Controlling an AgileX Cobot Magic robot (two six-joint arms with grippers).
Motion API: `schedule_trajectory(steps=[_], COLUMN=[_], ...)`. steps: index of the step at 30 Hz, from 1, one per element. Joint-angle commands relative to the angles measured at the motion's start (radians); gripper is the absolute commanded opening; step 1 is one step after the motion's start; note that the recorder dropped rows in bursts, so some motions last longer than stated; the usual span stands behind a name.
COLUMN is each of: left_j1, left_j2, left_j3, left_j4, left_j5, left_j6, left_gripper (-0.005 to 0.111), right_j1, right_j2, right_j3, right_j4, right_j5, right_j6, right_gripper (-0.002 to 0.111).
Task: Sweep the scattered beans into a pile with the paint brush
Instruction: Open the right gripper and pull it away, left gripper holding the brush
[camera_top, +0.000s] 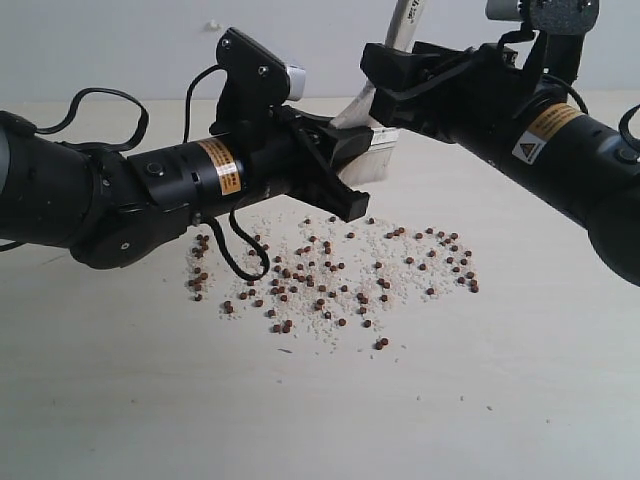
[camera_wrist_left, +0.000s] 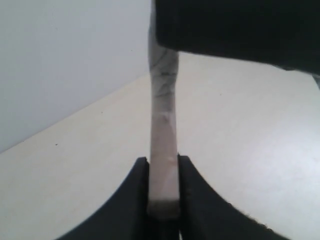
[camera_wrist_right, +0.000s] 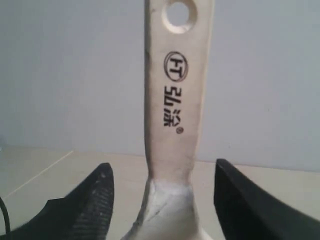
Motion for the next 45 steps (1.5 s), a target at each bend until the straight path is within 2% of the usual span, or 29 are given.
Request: schedule_trajectory(steps=[1,5,11,16,22,27,30,35,38,39,41,45], left_j1=[-0.004,-0.004,0.017,0.077,0.102,0.127,0.155,0.222,0.238,0.243,0.251,0.278], left_j2=[0.0,0.0,0.0,-0.006,-0.009,-0.009,-0.01,-0.011,-0.028,-0.035,-0.041,-0.041], left_j3=[-0.006,-0.006,-0.006,-0.006,-0.006,-0.006,-0.006,-0.006,-0.006,-0.006,-0.006,-0.006], left_j4=[-0.003,-0.003,0.008,0.143,0.237,0.358,0.433,0.567,0.66,0.693,0.695,0.709], left_j5=[-0.017,-0.017,-0.015,-0.017,-0.017,-0.022,-0.057,-0.147,-0.157,-0.166,-0.171,-0.197], left_j6=[-0.015,-0.02,-0.067,-0.207,-0.319,-0.428,-0.486,-0.602,-0.632,-0.637,-0.667,-0.692], left_gripper=[0.0,0.0,0.0,0.0,0.0,0.0,0.0,0.0,0.0,0.0,0.0,0.0], right_j1=[0.002,0.002,0.002,0.002,0.002,0.002,0.002,0.002,0.002,0.0,-0.021,-0.067], right_j2=[-0.01,-0.044,-0.139,-0.273,-0.387,-0.465,-0.501,-0.523,-0.582,-0.602,-0.62,-0.629], right_j3=[0.006,0.006,0.006,0.006,0.006,0.006,0.006,0.006,0.004,0.004,0.004,0.004], right_j4=[-0.001,-0.005,-0.005,-0.006,-0.116,-0.12,-0.114,-0.114,-0.109,-0.078,0.003,0.138], right_j5=[0.009,0.052,0.173,0.335,0.465,0.574,0.654,0.674,0.717,0.698,0.656,0.644], right_j6=[-0.028,-0.055,-0.095,-0.122,-0.122,-0.122,-0.122,-0.119,-0.115,-0.144,-0.246,-0.385], right_gripper=[0.062,0.069,0.069,0.069,0.069,0.069,0.069,0.069,0.066,0.061,0.051,0.045])
